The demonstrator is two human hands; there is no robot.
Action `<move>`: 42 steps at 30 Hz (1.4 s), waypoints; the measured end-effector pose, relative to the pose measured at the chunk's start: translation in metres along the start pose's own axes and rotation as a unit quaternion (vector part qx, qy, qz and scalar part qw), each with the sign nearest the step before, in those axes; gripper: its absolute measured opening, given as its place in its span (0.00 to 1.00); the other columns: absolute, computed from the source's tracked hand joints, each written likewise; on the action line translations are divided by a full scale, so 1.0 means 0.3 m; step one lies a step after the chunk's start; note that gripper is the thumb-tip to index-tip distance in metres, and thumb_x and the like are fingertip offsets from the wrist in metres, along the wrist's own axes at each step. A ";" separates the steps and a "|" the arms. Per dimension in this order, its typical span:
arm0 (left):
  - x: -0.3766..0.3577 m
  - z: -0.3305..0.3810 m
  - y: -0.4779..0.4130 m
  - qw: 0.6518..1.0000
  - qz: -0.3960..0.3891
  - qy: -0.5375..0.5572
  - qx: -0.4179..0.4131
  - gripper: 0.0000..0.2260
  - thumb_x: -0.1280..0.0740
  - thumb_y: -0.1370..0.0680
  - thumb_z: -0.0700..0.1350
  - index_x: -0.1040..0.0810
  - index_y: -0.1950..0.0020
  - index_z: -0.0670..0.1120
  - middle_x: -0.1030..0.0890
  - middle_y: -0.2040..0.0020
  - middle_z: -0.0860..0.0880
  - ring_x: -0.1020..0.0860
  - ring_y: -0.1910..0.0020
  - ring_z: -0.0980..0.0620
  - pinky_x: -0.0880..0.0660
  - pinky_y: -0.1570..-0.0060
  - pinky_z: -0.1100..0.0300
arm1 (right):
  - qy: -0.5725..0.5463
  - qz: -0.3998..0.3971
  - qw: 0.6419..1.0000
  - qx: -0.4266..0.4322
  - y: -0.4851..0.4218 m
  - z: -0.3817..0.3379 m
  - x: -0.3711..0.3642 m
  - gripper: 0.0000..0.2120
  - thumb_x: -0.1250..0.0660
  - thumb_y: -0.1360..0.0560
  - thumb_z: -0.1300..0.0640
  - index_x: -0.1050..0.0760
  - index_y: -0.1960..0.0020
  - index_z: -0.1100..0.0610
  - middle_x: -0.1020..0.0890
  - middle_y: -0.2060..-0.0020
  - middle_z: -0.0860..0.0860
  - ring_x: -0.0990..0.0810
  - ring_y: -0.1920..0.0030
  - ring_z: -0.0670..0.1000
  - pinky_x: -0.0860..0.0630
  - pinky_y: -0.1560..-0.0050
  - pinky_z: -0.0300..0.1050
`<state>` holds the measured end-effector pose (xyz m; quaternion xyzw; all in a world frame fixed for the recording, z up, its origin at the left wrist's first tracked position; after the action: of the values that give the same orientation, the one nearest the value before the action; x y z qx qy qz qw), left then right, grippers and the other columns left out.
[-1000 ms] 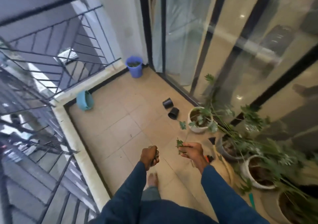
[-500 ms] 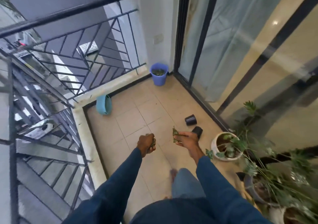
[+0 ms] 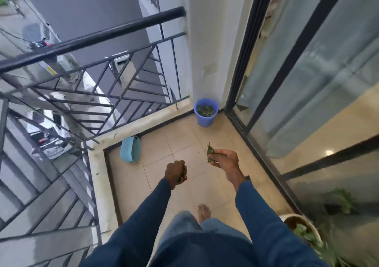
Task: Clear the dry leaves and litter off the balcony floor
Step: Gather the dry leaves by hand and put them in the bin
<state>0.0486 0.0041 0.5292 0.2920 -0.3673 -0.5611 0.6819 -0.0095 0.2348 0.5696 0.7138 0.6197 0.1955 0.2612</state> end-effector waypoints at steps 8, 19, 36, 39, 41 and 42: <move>0.042 0.505 -0.331 1.000 -0.006 0.022 -0.015 0.14 0.40 0.19 0.42 0.30 0.66 0.46 0.29 0.72 0.48 0.31 0.76 0.51 0.38 0.73 0.63 | -0.002 0.012 1.000 0.010 -0.392 -0.318 -0.188 0.12 0.23 0.30 0.70 0.17 0.47 0.66 0.14 0.54 0.62 0.15 0.58 0.56 0.19 0.62 0.42; -0.131 1.030 -1.001 0.997 -0.043 -0.070 -0.010 0.15 0.38 0.20 0.45 0.26 0.67 0.44 0.26 0.75 0.48 0.27 0.78 0.50 0.34 0.77 0.63 | -0.055 0.098 0.993 -0.021 -1.028 -0.431 -0.328 0.10 0.23 0.30 0.69 0.17 0.50 0.62 0.13 0.56 0.59 0.14 0.58 0.55 0.16 0.57 0.48; -0.562 1.058 -2.040 0.997 0.030 -0.072 0.020 0.15 0.37 0.19 0.49 0.21 0.59 0.40 0.21 0.69 0.44 0.25 0.76 0.46 0.33 0.80 0.64 | -0.095 0.139 0.983 -0.076 -1.986 -0.092 -0.269 0.09 0.25 0.28 0.70 0.18 0.50 0.62 0.14 0.61 0.57 0.16 0.63 0.54 0.17 0.64 0.42; -0.608 1.056 -2.144 0.993 0.051 -0.101 0.017 0.19 0.38 0.19 0.52 0.19 0.42 0.37 0.16 0.52 0.38 0.20 0.67 0.44 0.33 0.83 0.67 | -0.092 0.140 0.983 -0.081 -2.108 -0.061 -0.248 0.11 0.25 0.28 0.69 0.19 0.46 0.63 0.14 0.59 0.57 0.16 0.62 0.53 0.16 0.62 0.43; -0.638 1.067 -2.192 0.990 0.049 -0.129 0.007 0.21 0.39 0.18 0.53 0.22 0.35 0.38 0.17 0.44 0.37 0.18 0.58 0.43 0.33 0.83 0.67 | -0.087 0.137 0.983 -0.090 -2.176 -0.037 -0.246 0.13 0.26 0.27 0.69 0.19 0.43 0.64 0.14 0.56 0.58 0.15 0.60 0.53 0.16 0.61 0.43; -0.659 1.069 -2.218 0.989 0.048 -0.136 0.004 0.21 0.40 0.17 0.53 0.23 0.33 0.39 0.17 0.42 0.38 0.17 0.55 0.42 0.32 0.81 0.66 | -0.084 0.138 0.982 -0.095 -2.210 -0.018 -0.241 0.14 0.26 0.27 0.69 0.20 0.41 0.65 0.14 0.54 0.59 0.15 0.58 0.54 0.16 0.61 0.43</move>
<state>-0.6033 0.0695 0.1351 0.1977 -0.4729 -0.5607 0.6503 -0.5427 0.2276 0.1692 0.7781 0.4701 0.2269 0.3494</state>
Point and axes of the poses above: each hand's wrist, its own y-axis away from the middle knuckle, its own x-axis out of the back of the hand, z = x × y, the point moved 10 cm from there along -y, towards the middle knuckle
